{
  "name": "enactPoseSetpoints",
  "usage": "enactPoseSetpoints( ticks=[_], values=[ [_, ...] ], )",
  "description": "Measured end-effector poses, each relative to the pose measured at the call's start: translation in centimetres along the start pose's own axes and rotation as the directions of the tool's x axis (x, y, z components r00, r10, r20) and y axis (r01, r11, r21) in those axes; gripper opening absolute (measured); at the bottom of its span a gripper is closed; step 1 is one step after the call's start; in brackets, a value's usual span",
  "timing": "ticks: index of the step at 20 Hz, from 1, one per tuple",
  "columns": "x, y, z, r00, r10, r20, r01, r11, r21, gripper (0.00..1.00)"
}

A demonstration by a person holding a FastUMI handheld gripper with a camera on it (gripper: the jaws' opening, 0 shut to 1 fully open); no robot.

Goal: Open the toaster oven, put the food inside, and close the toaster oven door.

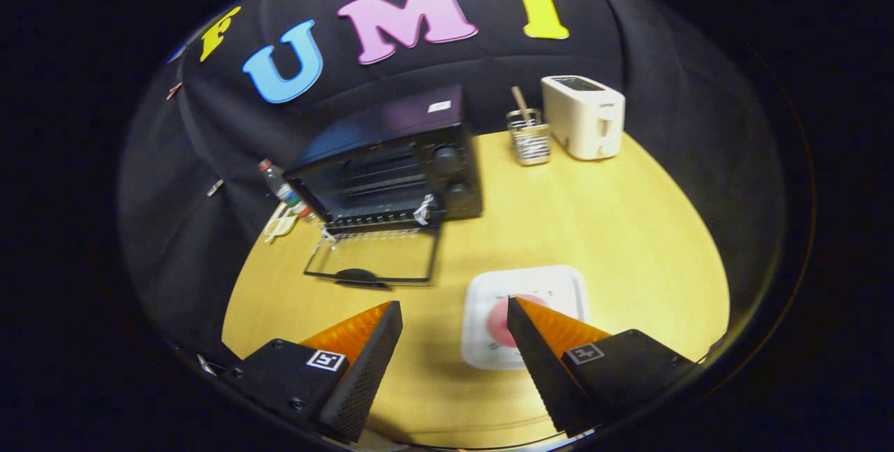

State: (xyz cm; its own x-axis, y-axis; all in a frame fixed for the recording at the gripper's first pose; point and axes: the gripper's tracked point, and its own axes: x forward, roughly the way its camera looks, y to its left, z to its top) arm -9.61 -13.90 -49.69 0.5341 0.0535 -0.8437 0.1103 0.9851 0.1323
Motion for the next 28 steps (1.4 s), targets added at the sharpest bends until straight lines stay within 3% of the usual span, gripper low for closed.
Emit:
enactPoseSetpoints(
  ticks=[4,9,12,16,18,20,22,28],
  values=[
    [0.4,-7.1,-0.9,0.993,-0.088,-0.073,0.087,0.996,-0.023,0.97],
    [3.1,-10.4,-2.5,0.982,-0.083,-0.169,0.074,0.996,-0.058,0.89],
    [5.7,-11.6,-3.5,0.968,-0.096,-0.233,0.084,0.995,-0.061,0.75],
    [8.1,-11.8,-5.4,0.946,-0.089,-0.310,0.070,0.995,-0.073,0.75],
    [8.9,-12.0,-5.8,0.938,-0.094,-0.334,0.072,0.994,-0.079,0.62],
    [9.2,-12.3,-6.2,0.931,-0.097,-0.352,0.079,0.995,-0.066,0.62],
    [9.9,-12.7,-6.4,0.921,-0.106,-0.374,0.087,0.994,-0.068,0.50],
    [10.0,-12.8,-7.2,0.904,-0.106,-0.415,0.084,0.994,-0.070,0.49]
  ],
)
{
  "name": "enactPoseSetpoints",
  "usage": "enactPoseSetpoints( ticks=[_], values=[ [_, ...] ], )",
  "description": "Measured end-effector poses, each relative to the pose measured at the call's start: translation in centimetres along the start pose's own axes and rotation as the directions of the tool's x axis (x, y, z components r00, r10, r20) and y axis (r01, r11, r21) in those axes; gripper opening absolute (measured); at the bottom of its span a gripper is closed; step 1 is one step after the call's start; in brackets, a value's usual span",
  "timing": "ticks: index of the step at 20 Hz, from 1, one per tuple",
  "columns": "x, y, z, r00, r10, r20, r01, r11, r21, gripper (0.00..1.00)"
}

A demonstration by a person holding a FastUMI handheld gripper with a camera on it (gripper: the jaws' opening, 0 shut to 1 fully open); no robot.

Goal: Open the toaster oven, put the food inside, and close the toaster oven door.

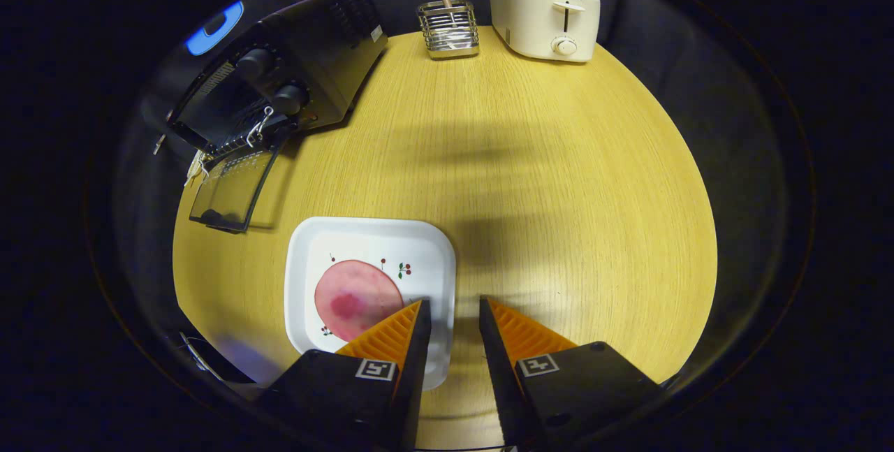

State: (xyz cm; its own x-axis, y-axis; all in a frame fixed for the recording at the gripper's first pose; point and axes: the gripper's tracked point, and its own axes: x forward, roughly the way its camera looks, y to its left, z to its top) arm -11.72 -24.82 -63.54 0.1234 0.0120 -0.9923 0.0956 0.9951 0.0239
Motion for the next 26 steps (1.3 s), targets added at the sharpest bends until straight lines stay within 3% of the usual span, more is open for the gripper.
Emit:
enactPoseSetpoints(
  ticks=[3,4,5,11,13,16,21,26],
  values=[
    [0.9,-0.1,0.1,1.000,0.001,-0.010,-0.001,1.000,0.005,0.49],
    [5.0,-1.0,0.3,1.000,0.000,-0.018,0.000,1.000,0.005,0.08],
    [1.7,-0.9,0.4,1.000,0.005,-0.026,-0.005,1.000,0.011,0.12],
    [1.8,-0.2,-0.3,0.996,-0.001,-0.093,-0.005,0.998,-0.070,0.14],
    [1.6,-0.1,-0.2,0.991,0.008,-0.134,-0.021,0.995,-0.095,0.05],
    [1.6,0.0,-0.2,0.987,0.034,-0.159,-0.051,0.993,-0.104,0.05],
    [1.7,0.6,-0.7,0.947,0.207,-0.245,-0.207,0.978,0.027,0.05],
    [1.2,1.3,-1.6,0.885,0.383,-0.264,-0.330,0.917,0.224,0.05]
  ],
)
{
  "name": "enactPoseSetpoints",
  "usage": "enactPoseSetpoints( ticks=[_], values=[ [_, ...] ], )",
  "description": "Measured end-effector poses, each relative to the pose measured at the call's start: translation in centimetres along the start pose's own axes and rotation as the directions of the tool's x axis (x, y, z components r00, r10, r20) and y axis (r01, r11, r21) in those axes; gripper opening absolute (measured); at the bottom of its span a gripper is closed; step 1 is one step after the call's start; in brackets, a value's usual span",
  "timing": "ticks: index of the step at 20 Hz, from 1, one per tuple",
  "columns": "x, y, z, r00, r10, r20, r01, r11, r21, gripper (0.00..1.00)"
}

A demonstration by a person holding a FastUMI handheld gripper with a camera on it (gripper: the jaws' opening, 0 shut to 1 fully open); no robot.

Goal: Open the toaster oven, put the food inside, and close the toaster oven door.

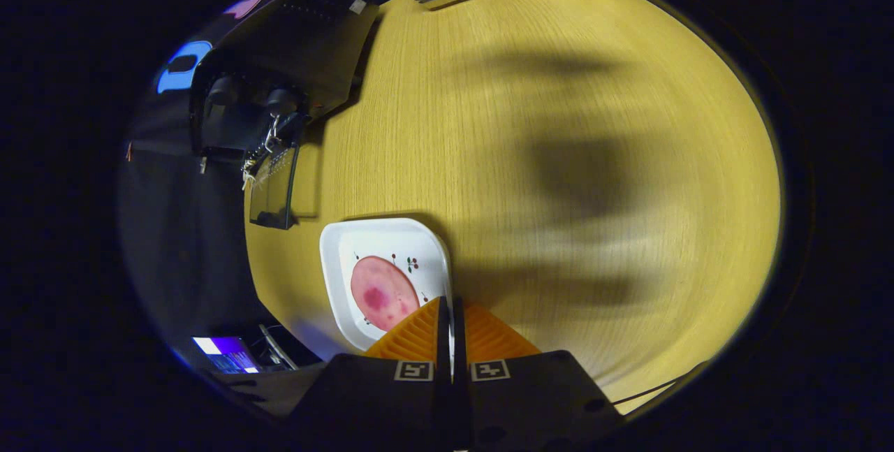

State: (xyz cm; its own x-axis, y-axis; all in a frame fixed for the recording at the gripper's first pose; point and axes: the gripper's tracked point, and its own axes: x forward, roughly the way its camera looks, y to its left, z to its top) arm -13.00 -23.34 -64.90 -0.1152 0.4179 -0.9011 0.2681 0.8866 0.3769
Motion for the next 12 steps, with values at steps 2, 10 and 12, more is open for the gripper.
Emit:
enactPoseSetpoints(
  ticks=[2,10,12],
  values=[
    [0.1,0.6,-0.4,0.998,0.065,0.011,-0.066,0.997,0.050,0.05],
    [-4.4,4.6,0.2,0.947,0.233,0.221,-0.277,0.940,0.199,0.05],
    [-5.8,7.0,0.3,0.922,0.252,0.295,-0.326,0.916,0.235,0.05]
  ],
)
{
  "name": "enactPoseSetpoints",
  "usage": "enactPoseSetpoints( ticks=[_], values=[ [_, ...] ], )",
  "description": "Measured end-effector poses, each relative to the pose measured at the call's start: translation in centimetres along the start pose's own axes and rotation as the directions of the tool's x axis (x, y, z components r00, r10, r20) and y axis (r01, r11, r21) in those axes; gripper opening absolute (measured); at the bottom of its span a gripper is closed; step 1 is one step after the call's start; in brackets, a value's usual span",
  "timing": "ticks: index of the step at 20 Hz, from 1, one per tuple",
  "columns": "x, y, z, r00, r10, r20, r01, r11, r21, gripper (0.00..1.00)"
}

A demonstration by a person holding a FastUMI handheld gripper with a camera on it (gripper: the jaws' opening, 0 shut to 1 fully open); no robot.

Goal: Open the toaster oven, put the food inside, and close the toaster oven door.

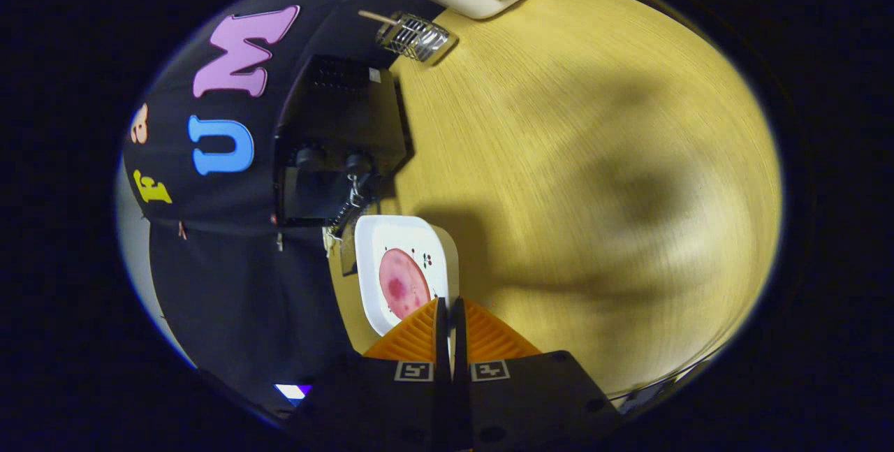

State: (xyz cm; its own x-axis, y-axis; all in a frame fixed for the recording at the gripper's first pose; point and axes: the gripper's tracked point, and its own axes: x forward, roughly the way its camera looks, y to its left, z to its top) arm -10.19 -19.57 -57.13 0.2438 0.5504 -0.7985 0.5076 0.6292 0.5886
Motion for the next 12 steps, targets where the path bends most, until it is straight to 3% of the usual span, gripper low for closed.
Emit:
enactPoseSetpoints(
  ticks=[3,8,12],
  values=[
    [0.9,3.5,-2.2,0.997,0.001,0.072,-0.001,1.000,0.003,0.05],
    [5.5,11.1,-4.2,0.981,0.061,0.185,-0.086,0.988,0.129,0.05],
    [9.9,13.9,-4.4,0.966,0.033,0.255,-0.096,0.966,0.239,0.05]
  ],
)
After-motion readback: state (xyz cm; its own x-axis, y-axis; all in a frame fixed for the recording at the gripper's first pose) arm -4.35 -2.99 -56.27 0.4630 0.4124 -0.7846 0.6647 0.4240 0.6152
